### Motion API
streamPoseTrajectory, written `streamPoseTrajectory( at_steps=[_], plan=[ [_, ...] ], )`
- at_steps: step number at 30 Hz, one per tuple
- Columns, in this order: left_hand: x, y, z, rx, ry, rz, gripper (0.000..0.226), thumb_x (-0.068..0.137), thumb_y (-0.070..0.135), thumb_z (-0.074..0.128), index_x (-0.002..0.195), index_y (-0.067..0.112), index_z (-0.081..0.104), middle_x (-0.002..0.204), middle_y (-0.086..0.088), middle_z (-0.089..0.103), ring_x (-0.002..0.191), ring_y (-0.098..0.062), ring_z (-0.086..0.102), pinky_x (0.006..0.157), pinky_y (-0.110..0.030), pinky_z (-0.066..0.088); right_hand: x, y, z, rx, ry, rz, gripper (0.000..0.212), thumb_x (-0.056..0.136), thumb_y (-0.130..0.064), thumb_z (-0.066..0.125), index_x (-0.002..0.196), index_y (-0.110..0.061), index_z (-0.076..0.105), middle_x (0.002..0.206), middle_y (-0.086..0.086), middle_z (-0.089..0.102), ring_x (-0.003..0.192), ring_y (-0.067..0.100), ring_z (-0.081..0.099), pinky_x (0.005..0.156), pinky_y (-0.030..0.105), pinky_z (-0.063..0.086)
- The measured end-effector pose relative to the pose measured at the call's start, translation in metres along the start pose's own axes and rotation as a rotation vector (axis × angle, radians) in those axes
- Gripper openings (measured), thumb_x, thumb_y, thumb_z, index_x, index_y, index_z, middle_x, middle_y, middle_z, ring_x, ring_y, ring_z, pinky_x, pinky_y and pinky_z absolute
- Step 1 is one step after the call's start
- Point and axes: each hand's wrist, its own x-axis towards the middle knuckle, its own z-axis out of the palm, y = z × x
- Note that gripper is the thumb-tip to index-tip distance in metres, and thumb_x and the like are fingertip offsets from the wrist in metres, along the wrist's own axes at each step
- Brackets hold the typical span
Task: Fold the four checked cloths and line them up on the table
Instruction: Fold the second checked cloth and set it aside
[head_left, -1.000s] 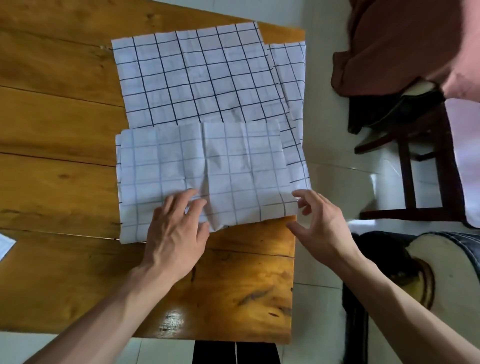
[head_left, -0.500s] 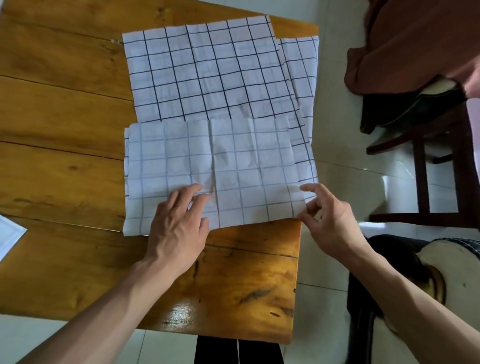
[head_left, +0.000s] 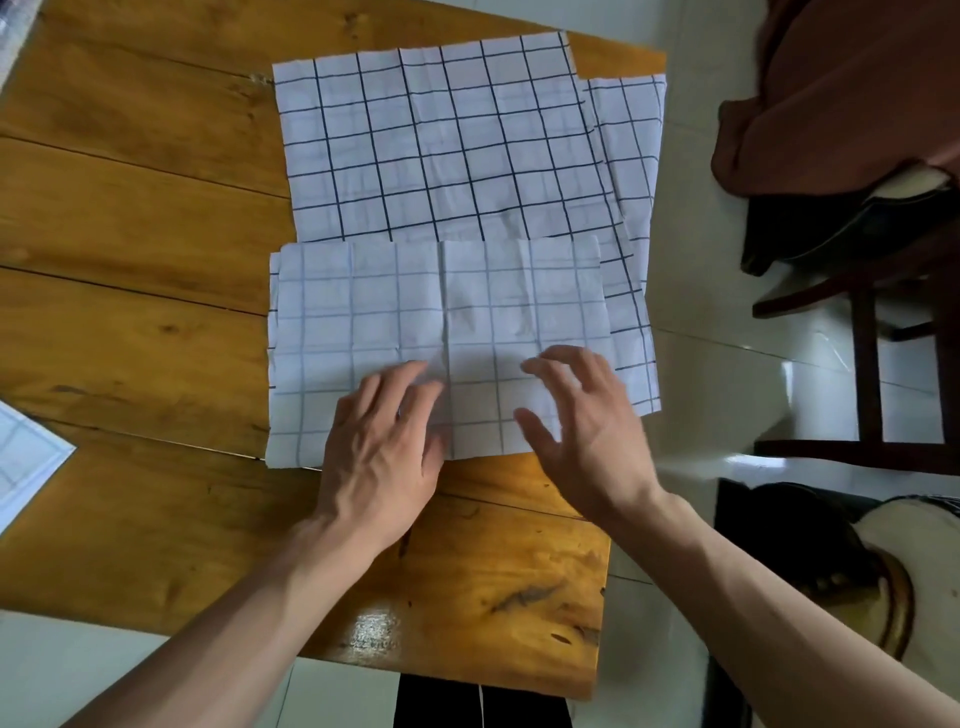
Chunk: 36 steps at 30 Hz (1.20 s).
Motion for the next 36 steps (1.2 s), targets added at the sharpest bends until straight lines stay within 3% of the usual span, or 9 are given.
streamPoseTrajectory(
  at_steps=[3,8,17,22,30,36],
  plan=[
    [0.001,0.002,0.002,0.015,-0.020,0.005,0.052,0.076,0.020,0.077,0.123,0.009,0.057,0.141,-0.009,0.050,0.129,-0.031,0.046,0.101,-0.047,0.044,0.010,-0.018,0.023,0.001,-0.104,-0.088,0.050,0.089,-0.031,0.066,0.134,-0.014,0.051,0.143,0.007,0.046,0.134,0.025,0.040,0.108,0.037,0.038],
    [0.000,0.001,0.008,0.025,-0.054,-0.001,0.054,0.076,0.026,0.078,0.124,0.011,0.056,0.143,-0.008,0.047,0.129,-0.030,0.045,0.103,-0.044,0.043,0.011,-0.027,0.046,0.025,-0.120,-0.155,0.054,0.087,-0.022,0.064,0.137,-0.006,0.051,0.147,0.008,0.045,0.144,0.024,0.030,0.118,0.034,0.028],
    [-0.004,-0.003,0.014,0.005,-0.022,0.007,0.055,0.078,0.028,0.076,0.128,0.015,0.055,0.147,-0.005,0.043,0.130,-0.028,0.043,0.105,-0.044,0.042,0.006,-0.008,0.046,-0.033,-0.144,-0.153,0.072,0.084,-0.035,0.073,0.143,-0.008,0.043,0.158,0.008,0.031,0.150,0.024,0.017,0.121,0.041,0.024],
    [-0.005,-0.007,0.015,0.000,-0.006,0.016,0.055,0.082,0.041,0.065,0.130,0.017,0.054,0.148,-0.005,0.042,0.131,-0.027,0.042,0.107,-0.043,0.041,0.001,0.011,0.037,-0.039,-0.180,-0.138,0.081,0.084,-0.040,0.073,0.152,-0.017,0.035,0.163,0.002,0.018,0.152,0.016,0.002,0.123,0.038,0.011],
    [-0.002,-0.006,0.019,0.006,0.017,-0.007,0.061,0.078,0.052,0.074,0.126,0.018,0.056,0.143,-0.004,0.047,0.122,-0.026,0.048,0.099,-0.041,0.042,-0.012,0.044,0.023,-0.056,-0.145,-0.080,0.076,0.084,-0.043,0.071,0.150,-0.022,0.038,0.163,0.004,0.021,0.152,0.022,0.007,0.121,0.049,0.022],
    [0.001,-0.003,0.019,-0.010,0.037,-0.029,0.064,0.072,0.053,0.078,0.122,0.018,0.058,0.139,-0.004,0.049,0.117,-0.028,0.050,0.093,-0.042,0.043,-0.017,0.055,0.013,-0.038,-0.134,-0.010,0.074,0.084,-0.036,0.074,0.149,-0.031,0.040,0.164,0.003,0.016,0.153,0.022,0.003,0.122,0.042,0.015]
  ],
)
